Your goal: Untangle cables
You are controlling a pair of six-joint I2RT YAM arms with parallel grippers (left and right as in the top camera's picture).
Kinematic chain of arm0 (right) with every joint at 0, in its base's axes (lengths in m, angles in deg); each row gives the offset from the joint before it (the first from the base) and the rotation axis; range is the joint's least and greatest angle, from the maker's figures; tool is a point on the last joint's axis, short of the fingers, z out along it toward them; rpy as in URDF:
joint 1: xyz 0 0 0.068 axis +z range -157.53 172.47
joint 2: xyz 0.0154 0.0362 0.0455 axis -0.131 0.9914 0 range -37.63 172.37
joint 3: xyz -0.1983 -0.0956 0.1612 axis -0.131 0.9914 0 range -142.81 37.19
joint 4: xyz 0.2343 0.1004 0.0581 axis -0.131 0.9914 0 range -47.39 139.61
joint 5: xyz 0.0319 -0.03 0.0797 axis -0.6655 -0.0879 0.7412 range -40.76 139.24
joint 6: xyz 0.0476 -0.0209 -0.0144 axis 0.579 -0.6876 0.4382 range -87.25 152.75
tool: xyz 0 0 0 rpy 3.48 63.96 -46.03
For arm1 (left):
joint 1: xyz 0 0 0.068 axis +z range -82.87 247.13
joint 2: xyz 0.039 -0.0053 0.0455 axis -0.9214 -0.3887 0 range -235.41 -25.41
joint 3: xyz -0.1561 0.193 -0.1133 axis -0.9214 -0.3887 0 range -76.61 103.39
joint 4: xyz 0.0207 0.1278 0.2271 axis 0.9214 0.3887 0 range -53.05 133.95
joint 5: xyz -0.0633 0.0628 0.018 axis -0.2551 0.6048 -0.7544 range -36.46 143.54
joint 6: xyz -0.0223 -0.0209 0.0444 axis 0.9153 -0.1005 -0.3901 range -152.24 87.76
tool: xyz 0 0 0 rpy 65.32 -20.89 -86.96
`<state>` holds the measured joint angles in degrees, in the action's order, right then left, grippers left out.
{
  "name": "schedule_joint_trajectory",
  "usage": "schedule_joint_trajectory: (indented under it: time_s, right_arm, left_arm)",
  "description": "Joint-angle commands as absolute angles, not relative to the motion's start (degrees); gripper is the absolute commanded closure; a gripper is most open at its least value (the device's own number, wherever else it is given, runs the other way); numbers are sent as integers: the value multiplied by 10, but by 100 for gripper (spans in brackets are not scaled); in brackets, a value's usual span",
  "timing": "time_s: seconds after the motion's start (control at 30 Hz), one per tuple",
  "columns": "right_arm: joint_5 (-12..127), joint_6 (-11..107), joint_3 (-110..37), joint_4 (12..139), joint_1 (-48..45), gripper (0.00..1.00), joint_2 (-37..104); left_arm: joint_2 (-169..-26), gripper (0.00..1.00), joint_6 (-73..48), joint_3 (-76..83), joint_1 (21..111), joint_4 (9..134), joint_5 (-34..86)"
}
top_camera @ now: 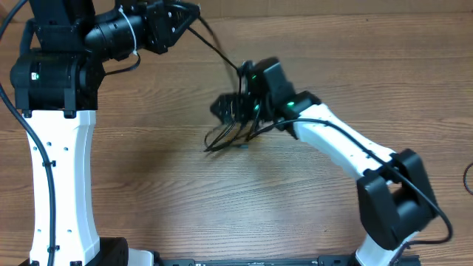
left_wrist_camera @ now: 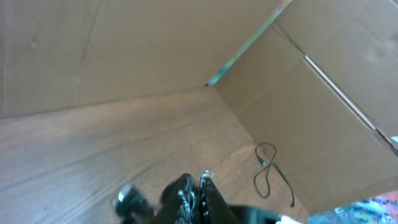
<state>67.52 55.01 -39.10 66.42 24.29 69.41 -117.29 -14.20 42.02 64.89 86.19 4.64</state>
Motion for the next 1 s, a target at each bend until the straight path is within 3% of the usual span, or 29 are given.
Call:
schedule_joint_trajectory:
  time_s: [0.0,0.23,0.37,0.5,0.77,0.97]
  right_arm:
    - [506,600,-390,727,230,0,717]
    - [373,578,-391,829,113,0,704]
    - [381,578,-391,846,32,0,702]
    - [442,555,-391,854,-28,0,702]
    - [456,532,-401,878,-76,0,700]
    - [647,412,-434,897,-72,0,679]
  left_arm:
    - [-1159,96,-119,437,674,852,52]
    - [-1160,96,-119,437,742,945,221]
    - [-1160,96,-118,437,771,994,330]
    - [-1161,96,-108,436,785,1017,360]
    - [-1175,96,-55,435,783,1051,478]
    - [-1207,96,-68,435,770,1073,386]
